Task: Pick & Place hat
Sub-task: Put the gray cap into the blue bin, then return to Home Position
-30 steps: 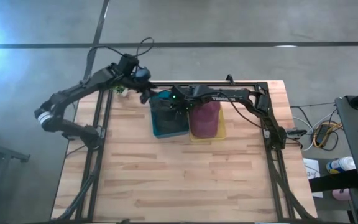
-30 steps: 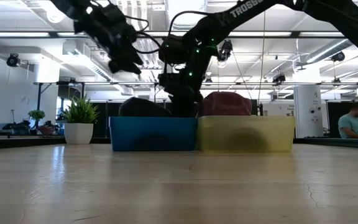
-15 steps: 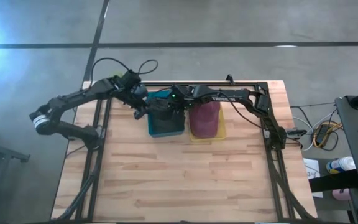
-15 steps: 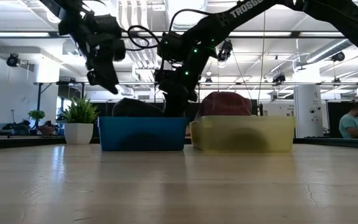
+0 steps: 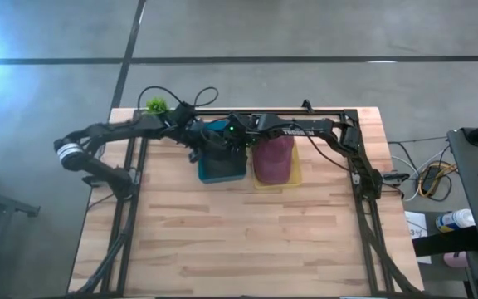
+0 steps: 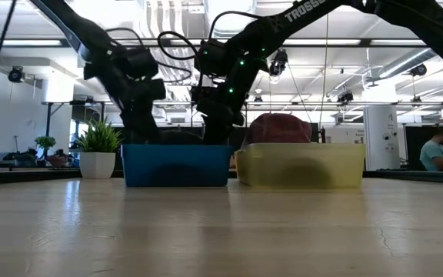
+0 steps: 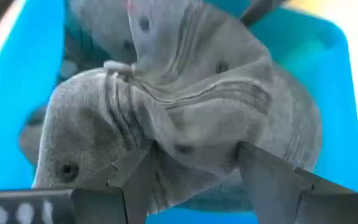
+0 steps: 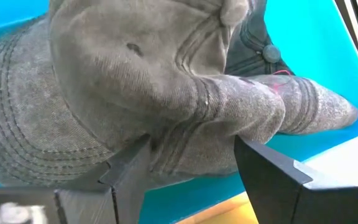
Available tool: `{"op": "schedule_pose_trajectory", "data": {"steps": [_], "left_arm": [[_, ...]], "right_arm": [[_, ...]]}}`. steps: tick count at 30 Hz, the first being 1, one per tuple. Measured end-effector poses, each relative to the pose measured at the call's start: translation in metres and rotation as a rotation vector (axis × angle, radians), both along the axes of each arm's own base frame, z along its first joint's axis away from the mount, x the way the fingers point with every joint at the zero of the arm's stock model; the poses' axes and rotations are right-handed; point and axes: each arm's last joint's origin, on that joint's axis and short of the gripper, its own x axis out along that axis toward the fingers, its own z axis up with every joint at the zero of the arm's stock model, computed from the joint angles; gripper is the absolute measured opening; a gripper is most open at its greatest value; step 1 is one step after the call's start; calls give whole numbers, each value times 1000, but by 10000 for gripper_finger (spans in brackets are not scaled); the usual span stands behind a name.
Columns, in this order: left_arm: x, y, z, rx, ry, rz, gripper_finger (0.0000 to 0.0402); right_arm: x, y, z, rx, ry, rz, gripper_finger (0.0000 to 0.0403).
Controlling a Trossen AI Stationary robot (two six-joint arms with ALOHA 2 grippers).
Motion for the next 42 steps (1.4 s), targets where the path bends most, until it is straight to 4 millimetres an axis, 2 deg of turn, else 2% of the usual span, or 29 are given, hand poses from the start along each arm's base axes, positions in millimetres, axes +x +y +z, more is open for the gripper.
{"op": "schedule_pose_trajectory", "data": {"steps": [3,5,8,12,18,23,27,31,34,37,42], "left_arm": [[2,2,-5,-13,60,-3,223],[0,2,-1,-7,93,-4,223],[-5,-1,13,29,127,10,223],[-12,-6,42,95,65,25,223],[-30,-19,79,144,-70,84,223],[-43,-35,105,-36,-265,176,223],[-53,-44,121,-233,-395,302,223],[-63,-52,131,-281,-458,342,223],[-69,-61,138,-297,-496,330,223],[-72,-76,143,-316,-525,258,223],[-72,-101,149,-374,-541,160,223]], "right_arm": [[0,0,0,0,1,0,228],[0,0,0,2,4,-2,228],[-1,1,-1,8,12,-7,228],[-3,4,2,12,27,-1,228],[-10,12,32,0,-4,16,228],[-23,23,66,-11,-54,25,228],[-35,42,97,24,-124,75,228],[-51,67,125,26,-194,154,228],[-66,89,138,25,-225,203,228],[-84,113,139,52,-237,231,228],[-120,159,127,116,-279,289,228]]}}
